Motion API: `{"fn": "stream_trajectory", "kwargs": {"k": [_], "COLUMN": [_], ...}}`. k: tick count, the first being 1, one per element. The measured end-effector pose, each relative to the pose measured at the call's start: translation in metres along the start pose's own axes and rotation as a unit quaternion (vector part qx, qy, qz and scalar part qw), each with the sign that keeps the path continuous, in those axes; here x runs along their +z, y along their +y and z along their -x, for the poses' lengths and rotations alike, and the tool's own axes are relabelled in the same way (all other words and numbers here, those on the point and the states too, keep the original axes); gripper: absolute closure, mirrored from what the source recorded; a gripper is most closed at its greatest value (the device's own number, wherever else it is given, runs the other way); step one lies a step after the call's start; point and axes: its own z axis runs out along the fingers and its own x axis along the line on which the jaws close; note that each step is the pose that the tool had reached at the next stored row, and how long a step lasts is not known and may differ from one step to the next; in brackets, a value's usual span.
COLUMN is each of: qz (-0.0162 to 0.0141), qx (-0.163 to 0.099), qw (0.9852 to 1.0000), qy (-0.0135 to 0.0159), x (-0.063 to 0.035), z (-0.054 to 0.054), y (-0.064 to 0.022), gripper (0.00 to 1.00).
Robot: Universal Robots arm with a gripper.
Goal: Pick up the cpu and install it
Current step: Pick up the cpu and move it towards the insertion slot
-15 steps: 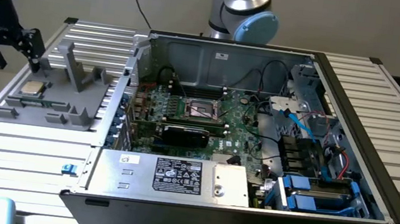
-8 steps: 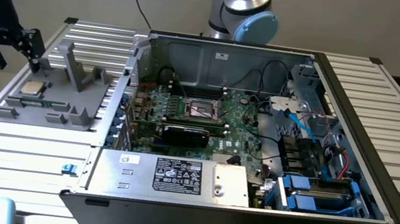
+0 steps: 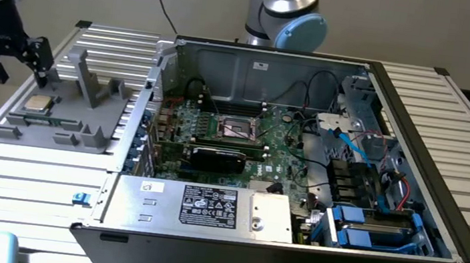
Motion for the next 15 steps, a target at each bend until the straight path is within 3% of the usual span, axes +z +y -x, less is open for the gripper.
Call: {"fn": "stream_trajectory", "kwargs": {"k": [11, 12, 13, 15], "qz": [0.0003, 0.0014, 0.0045, 0.0132], "qx": [0.0, 0.0, 0.0, -0.001], "qw": [1.0, 1.0, 1.0, 0.9999], "qy": [0.0039, 0.0042, 0.0041, 0.0036], "x": [0.0194, 0.0208, 0.0217, 0.0234], "z": [0.001, 0.001, 0.001, 0.001], "y": [-0.0004, -0.0011, -0.002, -0.0041], "gripper": [0.2, 0.2, 0.2, 0.2]}}
